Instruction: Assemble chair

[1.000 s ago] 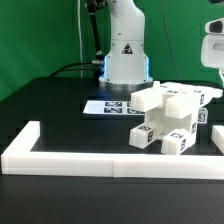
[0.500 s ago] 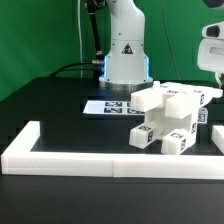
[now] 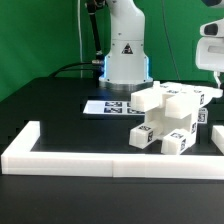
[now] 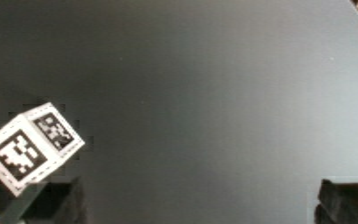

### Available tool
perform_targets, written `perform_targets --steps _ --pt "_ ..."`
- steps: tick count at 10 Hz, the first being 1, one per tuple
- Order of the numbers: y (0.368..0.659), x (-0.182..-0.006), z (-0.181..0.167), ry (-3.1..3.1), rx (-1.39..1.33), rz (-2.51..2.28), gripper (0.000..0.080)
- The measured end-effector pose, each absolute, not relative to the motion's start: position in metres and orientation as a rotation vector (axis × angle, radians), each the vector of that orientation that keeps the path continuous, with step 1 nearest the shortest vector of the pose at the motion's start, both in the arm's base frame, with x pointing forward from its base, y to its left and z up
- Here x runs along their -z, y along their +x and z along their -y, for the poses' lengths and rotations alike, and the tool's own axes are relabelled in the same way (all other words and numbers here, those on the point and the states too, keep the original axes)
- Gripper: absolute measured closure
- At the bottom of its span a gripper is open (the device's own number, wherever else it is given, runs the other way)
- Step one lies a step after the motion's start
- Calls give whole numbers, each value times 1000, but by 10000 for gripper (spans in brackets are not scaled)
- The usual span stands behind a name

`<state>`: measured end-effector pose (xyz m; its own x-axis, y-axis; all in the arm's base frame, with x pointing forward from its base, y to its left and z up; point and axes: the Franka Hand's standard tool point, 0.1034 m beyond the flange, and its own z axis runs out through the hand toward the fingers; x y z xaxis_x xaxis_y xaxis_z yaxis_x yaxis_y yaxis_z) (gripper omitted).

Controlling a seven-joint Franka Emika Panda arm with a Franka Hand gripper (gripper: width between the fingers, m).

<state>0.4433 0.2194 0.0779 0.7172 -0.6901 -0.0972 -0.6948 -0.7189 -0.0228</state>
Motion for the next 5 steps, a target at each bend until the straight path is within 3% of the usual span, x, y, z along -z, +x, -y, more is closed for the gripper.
perform_targets --steps 2,5 --pt "453 -88 -210 -2852 -103 -1138 150" --pt "446 -80 -209 -2867 -116 -1133 150"
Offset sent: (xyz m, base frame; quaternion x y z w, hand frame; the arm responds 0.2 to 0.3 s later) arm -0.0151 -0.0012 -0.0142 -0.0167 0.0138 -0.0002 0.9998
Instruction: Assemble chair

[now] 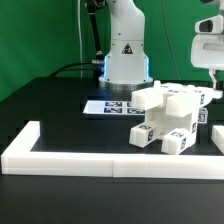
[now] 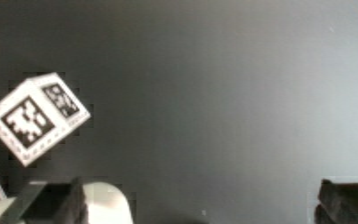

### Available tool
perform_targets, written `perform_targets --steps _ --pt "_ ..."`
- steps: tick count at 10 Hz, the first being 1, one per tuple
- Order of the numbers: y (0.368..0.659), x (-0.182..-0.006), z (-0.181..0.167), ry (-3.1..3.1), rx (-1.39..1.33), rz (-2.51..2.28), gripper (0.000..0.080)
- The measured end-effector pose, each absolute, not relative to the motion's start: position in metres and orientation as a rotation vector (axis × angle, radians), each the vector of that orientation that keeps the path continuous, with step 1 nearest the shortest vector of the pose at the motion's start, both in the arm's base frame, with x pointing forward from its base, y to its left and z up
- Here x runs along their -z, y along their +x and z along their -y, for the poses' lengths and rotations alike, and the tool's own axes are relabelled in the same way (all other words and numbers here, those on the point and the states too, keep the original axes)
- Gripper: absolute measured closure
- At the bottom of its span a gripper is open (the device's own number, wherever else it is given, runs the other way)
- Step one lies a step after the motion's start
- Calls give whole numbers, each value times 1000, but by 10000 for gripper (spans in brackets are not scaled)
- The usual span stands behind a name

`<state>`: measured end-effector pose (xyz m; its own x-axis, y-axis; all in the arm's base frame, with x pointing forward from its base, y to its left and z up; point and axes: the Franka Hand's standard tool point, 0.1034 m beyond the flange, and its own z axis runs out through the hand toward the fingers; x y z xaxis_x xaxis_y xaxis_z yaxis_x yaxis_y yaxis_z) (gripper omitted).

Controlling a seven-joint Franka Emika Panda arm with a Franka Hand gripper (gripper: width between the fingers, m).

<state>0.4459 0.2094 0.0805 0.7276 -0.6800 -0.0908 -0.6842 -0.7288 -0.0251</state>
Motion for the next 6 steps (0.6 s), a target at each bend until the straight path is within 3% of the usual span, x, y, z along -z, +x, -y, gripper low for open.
perform_targets --steps 3,6 --pt "447 -89 -200 -2906 -200 -1093 150" --pt "448 -86 -200 -2911 -188 -1075 150"
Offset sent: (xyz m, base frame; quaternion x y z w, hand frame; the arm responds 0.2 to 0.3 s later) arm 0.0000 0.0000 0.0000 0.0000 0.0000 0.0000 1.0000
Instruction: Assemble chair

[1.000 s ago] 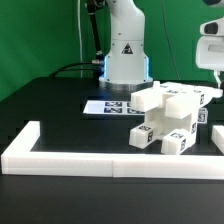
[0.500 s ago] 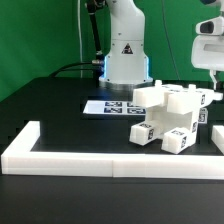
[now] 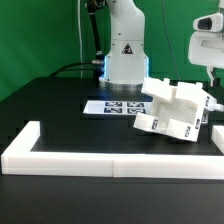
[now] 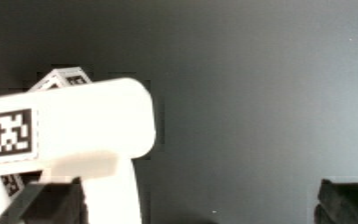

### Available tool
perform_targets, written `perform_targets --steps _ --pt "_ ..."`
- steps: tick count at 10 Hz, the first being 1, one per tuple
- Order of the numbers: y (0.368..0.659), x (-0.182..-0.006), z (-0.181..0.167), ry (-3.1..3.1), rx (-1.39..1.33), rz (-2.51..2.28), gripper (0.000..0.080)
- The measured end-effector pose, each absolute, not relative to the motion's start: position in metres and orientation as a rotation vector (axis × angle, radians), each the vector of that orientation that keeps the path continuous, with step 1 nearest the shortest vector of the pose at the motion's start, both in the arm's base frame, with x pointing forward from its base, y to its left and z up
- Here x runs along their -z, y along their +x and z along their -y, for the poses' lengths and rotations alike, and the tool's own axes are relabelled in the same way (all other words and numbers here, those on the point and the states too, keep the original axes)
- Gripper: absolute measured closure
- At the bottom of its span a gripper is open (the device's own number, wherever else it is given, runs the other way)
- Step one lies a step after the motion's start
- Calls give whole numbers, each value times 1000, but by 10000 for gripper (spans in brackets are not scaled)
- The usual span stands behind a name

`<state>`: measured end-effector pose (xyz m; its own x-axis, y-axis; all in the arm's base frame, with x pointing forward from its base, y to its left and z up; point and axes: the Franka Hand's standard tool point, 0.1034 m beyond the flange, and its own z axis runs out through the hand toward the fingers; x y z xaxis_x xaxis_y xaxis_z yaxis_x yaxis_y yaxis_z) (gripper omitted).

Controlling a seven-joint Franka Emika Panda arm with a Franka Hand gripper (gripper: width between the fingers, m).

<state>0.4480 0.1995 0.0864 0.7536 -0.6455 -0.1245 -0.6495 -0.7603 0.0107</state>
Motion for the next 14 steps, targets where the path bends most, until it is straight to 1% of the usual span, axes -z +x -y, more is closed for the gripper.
perform_targets --steps 1,2,4,6,7,10,11,12,14 --pt "448 -86 -193 -2926 -187 -1033 150" --pt "453 -89 -183 -2936 -178 -996 150" --pt "468 -95 -149 -2959 -152 -901 150" --pt "479 -93 -118 -2979 -137 -848 150" --pt "489 -95 -102 -2998 -129 -770 150" --pt "488 -94 -102 -2996 -133 -789 150" --pt "492 -97 -96 -3008 -133 -734 150" --pt "498 -103 -86 -3015 -125 -688 150" --pt "520 -120 -67 -3020 -115 -606 150"
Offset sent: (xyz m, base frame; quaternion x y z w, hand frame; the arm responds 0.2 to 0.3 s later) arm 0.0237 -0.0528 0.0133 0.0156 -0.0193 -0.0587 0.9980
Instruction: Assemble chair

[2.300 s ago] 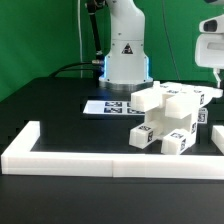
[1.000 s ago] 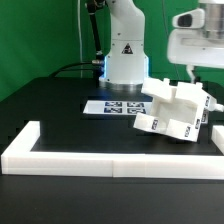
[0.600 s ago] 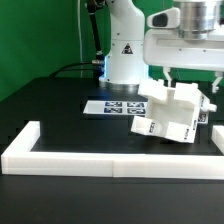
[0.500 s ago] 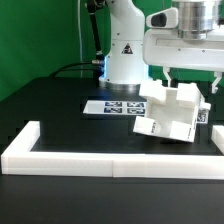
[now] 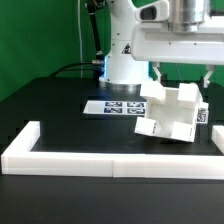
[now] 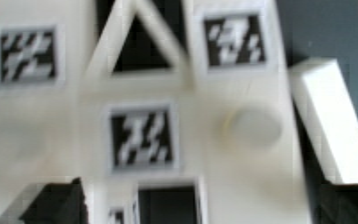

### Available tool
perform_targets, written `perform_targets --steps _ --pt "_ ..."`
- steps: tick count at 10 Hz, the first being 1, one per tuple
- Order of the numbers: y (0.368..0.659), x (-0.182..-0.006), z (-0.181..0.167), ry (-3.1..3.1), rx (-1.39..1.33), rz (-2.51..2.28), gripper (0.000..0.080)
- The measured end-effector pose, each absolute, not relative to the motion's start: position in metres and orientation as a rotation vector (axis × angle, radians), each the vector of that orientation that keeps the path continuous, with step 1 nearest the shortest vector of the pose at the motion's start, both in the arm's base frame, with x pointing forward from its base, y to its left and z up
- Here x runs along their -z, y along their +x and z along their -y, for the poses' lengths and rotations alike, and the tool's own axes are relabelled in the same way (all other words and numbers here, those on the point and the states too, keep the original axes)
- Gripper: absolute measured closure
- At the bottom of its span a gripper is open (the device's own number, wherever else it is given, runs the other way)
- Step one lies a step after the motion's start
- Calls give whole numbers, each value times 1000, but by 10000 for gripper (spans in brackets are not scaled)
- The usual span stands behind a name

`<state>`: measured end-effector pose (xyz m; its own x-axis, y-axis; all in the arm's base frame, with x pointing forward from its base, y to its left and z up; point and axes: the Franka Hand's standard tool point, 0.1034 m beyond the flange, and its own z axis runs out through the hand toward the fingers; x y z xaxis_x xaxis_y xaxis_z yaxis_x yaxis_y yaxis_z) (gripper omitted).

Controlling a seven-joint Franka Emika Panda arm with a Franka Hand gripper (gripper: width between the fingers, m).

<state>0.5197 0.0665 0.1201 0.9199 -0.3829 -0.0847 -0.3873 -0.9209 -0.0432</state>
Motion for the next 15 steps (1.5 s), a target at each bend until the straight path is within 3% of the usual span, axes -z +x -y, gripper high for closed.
perform_targets --steps 2,5,13,15 --pt "534 -130 -61 -3016 -108 -593 150" --pt "533 -128 -61 -3019 -113 -589 150" --pt "545 -98 -31 -3065 -109 -539 150" --pt "551 -99 -28 -3068 -78 -533 150"
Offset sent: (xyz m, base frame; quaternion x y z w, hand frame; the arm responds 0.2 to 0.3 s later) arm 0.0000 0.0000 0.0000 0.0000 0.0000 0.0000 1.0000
